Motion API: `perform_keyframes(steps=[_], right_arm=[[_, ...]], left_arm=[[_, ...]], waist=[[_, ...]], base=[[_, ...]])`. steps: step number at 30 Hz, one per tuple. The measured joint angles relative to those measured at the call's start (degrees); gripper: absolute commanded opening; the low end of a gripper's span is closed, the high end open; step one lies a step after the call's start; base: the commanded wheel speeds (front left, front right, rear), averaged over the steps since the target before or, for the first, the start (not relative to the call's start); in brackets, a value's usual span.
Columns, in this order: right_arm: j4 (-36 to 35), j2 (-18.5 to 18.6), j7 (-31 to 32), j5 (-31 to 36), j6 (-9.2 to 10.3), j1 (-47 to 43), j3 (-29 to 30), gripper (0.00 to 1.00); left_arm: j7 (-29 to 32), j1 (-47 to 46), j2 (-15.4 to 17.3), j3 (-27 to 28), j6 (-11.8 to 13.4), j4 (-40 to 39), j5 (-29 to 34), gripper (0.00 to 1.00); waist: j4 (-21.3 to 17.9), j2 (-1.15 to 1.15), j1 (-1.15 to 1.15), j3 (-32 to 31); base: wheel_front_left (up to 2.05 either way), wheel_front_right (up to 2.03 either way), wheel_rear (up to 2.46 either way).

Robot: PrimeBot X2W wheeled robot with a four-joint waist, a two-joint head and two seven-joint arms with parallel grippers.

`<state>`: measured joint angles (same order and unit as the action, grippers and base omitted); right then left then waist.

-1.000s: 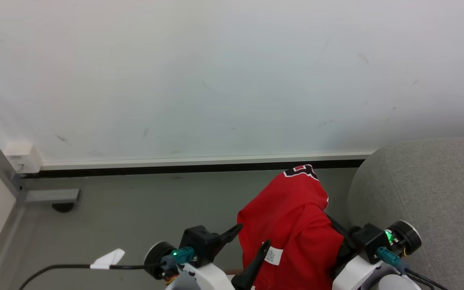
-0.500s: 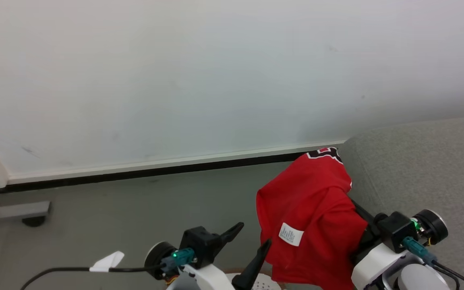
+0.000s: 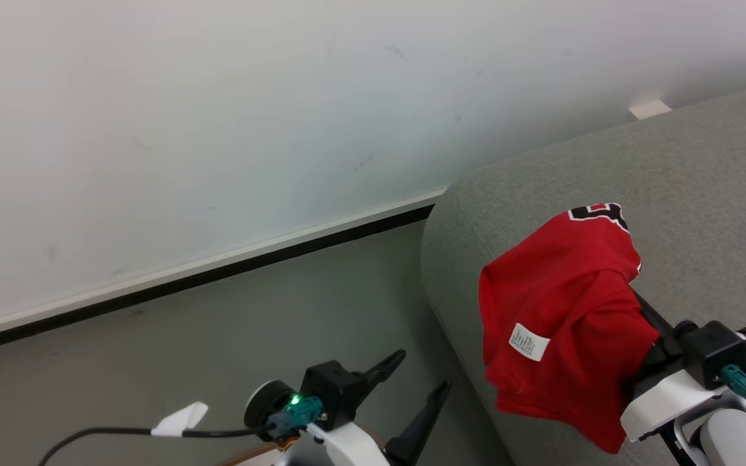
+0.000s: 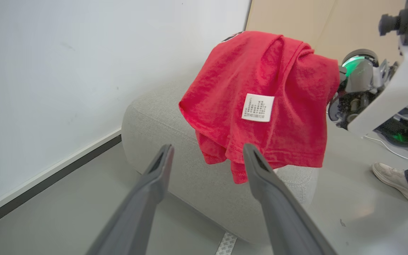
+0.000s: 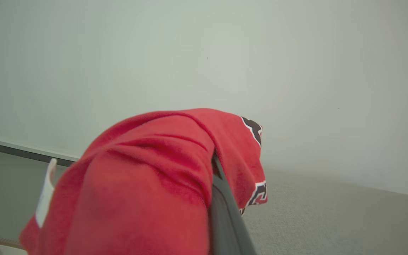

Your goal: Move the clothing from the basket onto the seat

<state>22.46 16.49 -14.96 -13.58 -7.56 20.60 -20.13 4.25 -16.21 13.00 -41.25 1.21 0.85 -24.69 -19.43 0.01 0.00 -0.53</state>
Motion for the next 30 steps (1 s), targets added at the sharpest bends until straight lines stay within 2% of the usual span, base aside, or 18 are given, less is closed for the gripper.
perform_keyframes(steps=[4, 9, 13, 19, 24, 30], right_arm=[[-1.0, 0.2, 0.0, 0.0, 0.00, -0.8, 2.7, 0.00], [-2.1, -1.1, 0.0, 0.0, 0.00, -0.8, 6.8, 0.00], [-2.5, -2.9, 0.0, 1.2, 0.00, 1.6, 13.8, 0.00], [-0.8, -5.3, 0.0, 3.2, 0.00, 11.3, 22.3, 0.00], [4.1, -3.0, 0.9, 4.8, 0.01, 24.4, 30.8, 0.00], [9.4, -0.3, 3.5, 10.7, 0.00, 37.5, 42.6, 0.00]], left_arm=[[-0.1, -0.7, -0.2, -0.5, -0.4, 0.0, 0.3, 1.00], [0.2, -2.0, -0.1, -1.0, -0.7, -0.3, 0.8, 1.00], [1.5, -4.8, 0.3, -1.5, -1.7, -1.8, 2.0, 1.00], [3.5, -11.5, 2.2, -1.7, -4.3, -3.8, 3.5, 1.00], [4.2, -16.6, 2.9, -1.2, -5.6, -4.9, 4.1, 1.00], [3.3, -20.4, 3.6, -0.9, -6.5, -4.7, 5.1, 1.00]], waist=[[-2.9, 0.00, 0.00, 1.1], [-4.3, 0.00, 0.00, 3.6], [-4.1, 0.00, 0.00, 6.9], [-1.9, 0.00, 0.01, 14.7], [1.1, 0.00, 0.01, 21.9], [5.5, 0.00, 0.02, 29.3]], base=[[0.00, 0.00, 0.00], [0.00, 0.00, 0.00], [0.00, 0.00, 0.00], [0.00, 0.00, 0.00], [0.00, 0.00, 0.00], [0.00, 0.00, 0.00]])
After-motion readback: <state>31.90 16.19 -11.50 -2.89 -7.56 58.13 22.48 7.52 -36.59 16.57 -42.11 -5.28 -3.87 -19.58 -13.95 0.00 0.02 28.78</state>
